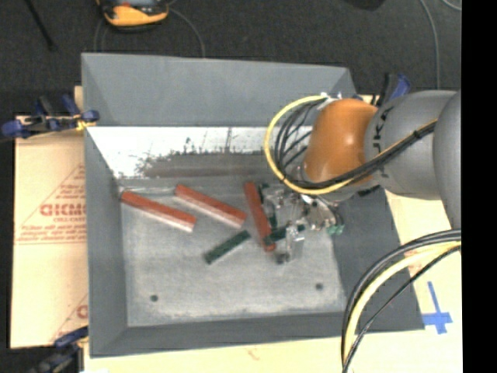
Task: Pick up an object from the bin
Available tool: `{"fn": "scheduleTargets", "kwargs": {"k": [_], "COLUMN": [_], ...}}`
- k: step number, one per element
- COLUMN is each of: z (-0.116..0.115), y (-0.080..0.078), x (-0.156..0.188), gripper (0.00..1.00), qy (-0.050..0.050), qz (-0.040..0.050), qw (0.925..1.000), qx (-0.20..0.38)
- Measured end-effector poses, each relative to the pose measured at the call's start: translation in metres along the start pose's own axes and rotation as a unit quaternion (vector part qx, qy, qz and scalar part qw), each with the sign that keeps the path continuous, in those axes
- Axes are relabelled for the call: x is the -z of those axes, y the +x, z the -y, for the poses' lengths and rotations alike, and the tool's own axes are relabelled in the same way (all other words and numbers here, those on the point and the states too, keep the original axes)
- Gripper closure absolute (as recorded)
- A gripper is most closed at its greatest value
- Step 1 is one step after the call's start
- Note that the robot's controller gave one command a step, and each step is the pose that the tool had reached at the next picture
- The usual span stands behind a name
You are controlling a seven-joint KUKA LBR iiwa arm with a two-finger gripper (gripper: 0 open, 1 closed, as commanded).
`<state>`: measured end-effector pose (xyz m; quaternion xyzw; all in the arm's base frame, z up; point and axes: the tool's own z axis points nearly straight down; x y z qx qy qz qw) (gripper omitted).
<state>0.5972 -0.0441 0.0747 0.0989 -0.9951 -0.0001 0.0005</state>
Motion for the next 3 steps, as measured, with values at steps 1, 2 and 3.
{"fn": "scheduleTargets", "kwargs": {"k": [1,2,3], "z": [0.035,0.035,0.048], "y": [0.014,0.014,0.011], "x": [0.001,0.001,0.147], "gripper": [1.0,1.0,1.0], "qy": [0.002,0.002,0.001], "qz": [0.0087,0.0086,0.005], "qw": [0.9948,0.9949,0.9919], "qx": [-0.101,-0.101,-0.127]}}
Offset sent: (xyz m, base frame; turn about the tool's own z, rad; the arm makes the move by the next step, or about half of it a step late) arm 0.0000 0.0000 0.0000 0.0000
